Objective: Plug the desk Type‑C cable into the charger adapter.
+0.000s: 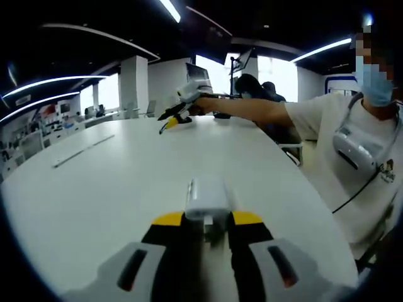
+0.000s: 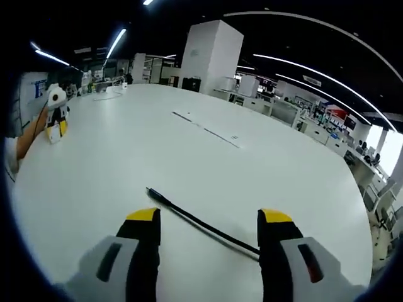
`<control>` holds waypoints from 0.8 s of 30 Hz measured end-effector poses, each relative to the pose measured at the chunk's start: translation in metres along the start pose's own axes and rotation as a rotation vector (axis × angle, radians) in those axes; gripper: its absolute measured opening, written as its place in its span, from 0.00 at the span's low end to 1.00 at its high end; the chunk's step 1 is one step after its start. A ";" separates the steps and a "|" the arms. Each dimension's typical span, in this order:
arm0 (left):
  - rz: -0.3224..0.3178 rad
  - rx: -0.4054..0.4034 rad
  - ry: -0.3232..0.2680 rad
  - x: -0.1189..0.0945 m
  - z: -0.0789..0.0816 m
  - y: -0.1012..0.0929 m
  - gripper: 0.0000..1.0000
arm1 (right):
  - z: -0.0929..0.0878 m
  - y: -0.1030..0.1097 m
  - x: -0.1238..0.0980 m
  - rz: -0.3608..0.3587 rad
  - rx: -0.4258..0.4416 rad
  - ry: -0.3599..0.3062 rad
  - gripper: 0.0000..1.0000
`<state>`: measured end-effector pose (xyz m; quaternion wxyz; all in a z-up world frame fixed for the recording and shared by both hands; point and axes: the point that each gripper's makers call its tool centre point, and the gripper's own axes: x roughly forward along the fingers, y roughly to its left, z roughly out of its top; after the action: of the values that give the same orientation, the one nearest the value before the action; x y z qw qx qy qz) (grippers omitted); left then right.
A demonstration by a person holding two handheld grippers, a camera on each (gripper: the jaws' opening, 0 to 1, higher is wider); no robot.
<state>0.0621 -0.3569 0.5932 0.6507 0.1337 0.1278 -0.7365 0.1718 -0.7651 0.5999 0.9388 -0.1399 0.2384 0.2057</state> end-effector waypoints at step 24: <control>0.001 0.006 0.000 0.001 0.000 0.000 0.25 | 0.002 0.023 0.014 0.086 0.043 -0.020 0.22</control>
<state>0.0621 -0.3576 0.5933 0.6508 0.1359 0.1254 -0.7364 0.1730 -0.7395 0.5909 0.9342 -0.1073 0.2391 0.2421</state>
